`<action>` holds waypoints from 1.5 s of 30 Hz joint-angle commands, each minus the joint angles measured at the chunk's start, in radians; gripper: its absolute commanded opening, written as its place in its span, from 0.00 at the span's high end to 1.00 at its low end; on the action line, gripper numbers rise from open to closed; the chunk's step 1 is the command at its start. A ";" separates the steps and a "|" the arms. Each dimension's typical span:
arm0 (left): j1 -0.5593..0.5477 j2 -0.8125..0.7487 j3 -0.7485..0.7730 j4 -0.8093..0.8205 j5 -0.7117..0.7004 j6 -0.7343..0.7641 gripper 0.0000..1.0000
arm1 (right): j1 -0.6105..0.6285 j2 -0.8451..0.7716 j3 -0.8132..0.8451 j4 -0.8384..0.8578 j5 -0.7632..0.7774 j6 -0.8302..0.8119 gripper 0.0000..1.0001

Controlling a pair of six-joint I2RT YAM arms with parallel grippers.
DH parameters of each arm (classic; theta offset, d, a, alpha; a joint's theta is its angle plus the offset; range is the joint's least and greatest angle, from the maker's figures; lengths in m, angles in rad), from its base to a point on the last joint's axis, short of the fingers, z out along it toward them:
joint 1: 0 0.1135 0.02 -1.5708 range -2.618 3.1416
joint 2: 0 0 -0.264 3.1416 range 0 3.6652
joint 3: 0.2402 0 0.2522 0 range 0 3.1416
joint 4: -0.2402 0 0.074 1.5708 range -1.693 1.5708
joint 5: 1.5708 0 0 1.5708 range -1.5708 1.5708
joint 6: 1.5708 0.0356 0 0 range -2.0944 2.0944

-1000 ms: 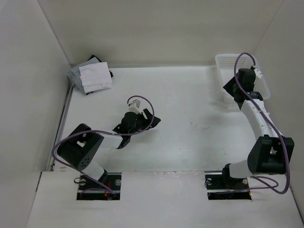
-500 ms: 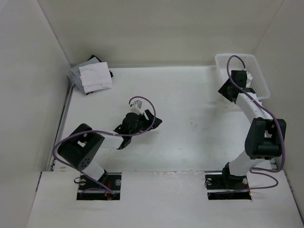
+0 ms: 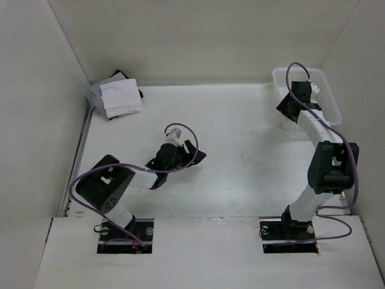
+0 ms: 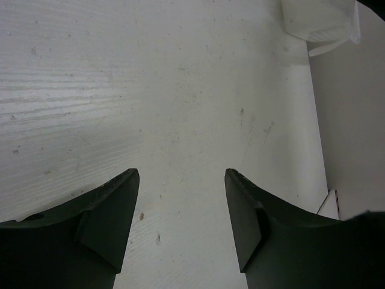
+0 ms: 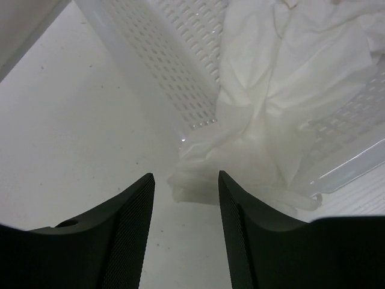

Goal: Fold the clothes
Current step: Grab the tank top from the pile

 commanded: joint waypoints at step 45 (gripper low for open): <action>0.020 -0.016 0.028 0.093 0.017 -0.026 0.43 | 0.176 -0.493 0.022 0.227 0.218 -0.129 1.00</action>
